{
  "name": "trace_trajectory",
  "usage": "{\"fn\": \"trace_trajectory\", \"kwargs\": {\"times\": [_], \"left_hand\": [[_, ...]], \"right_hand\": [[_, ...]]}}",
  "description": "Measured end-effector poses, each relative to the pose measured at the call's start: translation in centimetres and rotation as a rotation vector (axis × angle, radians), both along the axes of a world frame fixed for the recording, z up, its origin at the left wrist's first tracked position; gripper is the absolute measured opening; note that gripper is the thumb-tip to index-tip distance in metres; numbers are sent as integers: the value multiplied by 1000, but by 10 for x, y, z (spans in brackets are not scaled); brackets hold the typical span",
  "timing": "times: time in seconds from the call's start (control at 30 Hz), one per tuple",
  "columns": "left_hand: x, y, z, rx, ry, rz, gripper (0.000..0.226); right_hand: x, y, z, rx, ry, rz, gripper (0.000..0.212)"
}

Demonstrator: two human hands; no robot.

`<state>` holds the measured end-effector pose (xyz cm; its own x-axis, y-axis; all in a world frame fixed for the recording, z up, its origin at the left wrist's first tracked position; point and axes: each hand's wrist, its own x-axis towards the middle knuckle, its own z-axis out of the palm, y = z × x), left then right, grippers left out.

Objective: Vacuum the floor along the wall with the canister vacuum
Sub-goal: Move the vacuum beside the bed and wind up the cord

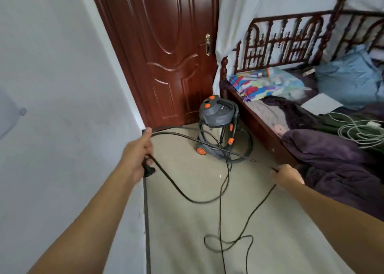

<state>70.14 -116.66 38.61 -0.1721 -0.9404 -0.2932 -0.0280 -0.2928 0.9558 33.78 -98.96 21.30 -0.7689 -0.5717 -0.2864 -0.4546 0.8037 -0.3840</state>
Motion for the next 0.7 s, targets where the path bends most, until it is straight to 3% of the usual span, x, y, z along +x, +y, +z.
{"fn": "trace_trajectory", "kwargs": {"times": [0.17, 0.23, 0.37, 0.53, 0.7], "left_hand": [[1, -46, -17, -117, -304, 54, 55], [-18, -56, -32, -106, -306, 53, 56], [-66, -79, -62, -100, -259, -10, 44], [-131, -110, -78, -121, -309, -113, 30], [-185, -127, -85, -61, -201, -226, 28]], "right_hand": [[-36, -27, -18, -17, -175, -40, 40], [-31, -58, -10, 41, -125, 117, 53], [-19, -124, 18, 142, 117, 576, 46], [-18, -178, 64, -242, 111, 1054, 22], [-30, -215, 94, -420, 60, 1218, 21]]}}
